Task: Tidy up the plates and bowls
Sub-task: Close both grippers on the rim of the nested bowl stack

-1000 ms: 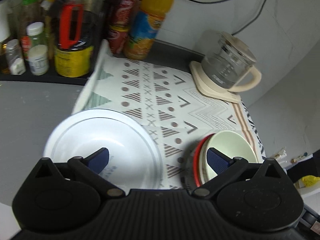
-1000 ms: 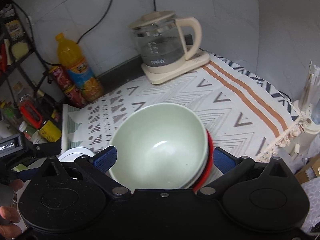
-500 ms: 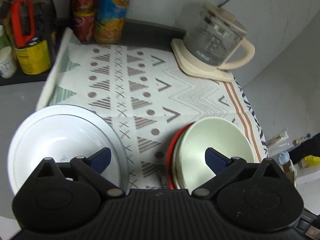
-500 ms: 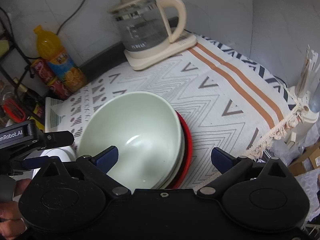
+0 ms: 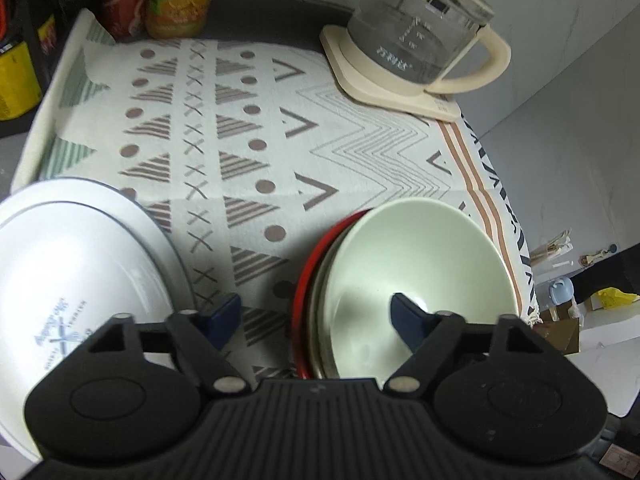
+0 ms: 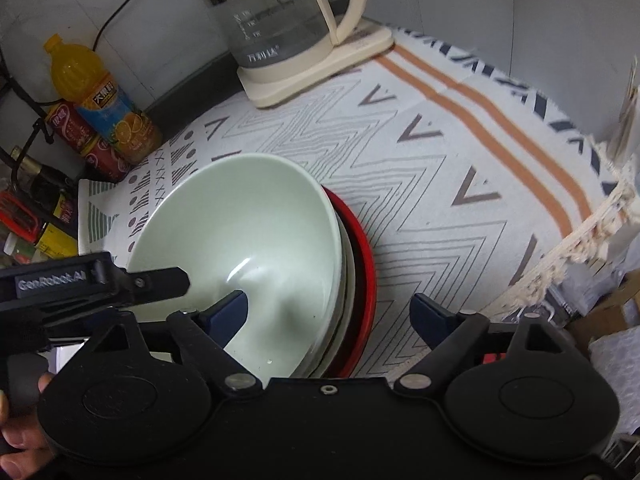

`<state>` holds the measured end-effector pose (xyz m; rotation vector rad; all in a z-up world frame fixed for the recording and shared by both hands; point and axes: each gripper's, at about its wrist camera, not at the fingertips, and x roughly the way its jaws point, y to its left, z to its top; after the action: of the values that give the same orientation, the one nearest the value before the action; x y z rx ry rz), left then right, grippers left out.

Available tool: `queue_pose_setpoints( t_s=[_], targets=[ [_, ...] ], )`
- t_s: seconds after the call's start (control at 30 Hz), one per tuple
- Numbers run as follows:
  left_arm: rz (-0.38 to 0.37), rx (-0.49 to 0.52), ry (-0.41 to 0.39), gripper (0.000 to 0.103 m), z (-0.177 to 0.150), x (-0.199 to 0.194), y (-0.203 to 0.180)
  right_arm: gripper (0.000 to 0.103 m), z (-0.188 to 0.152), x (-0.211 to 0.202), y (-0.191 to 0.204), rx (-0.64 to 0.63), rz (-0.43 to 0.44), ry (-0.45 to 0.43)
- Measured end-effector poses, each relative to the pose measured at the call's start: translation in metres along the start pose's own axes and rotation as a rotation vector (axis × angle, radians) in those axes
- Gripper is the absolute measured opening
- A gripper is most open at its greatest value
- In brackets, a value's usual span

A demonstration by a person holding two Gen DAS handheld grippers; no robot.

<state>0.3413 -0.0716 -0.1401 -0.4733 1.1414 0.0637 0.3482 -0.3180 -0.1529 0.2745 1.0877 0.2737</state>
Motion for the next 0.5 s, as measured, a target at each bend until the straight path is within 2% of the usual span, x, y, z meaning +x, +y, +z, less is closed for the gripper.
queue_pose_setpoints(
  t_s=[0.13, 0.2, 0.27, 0.4, 0.5],
  targets=[
    [-0.015, -0.019, 0.033, 0.052, 0.0, 0.011, 0.003, 0.064, 0.0, 0.009, 0.0, -0.011, 0.014, 0.03],
    [-0.021, -0.023, 0.044, 0.041, -0.001, 0.015, 0.003, 0.052, -0.001, 0.014, -0.002, -0.006, 0.013, 0.049],
    [-0.01, -0.018, 0.043, 0.039, -0.001, 0.017, 0.002, 0.042, -0.002, 0.018, -0.003, -0.011, -0.001, 0.062],
    [0.028, -0.002, 0.044, 0.023, -0.002, 0.022, 0.002, 0.04, -0.005, 0.019, -0.001, -0.064, -0.016, 0.046],
    [0.019, -0.013, 0.05, 0.023, -0.002, 0.025, 0.006, 0.04, -0.003, 0.022, -0.001, -0.081, -0.016, 0.057]
  ],
)
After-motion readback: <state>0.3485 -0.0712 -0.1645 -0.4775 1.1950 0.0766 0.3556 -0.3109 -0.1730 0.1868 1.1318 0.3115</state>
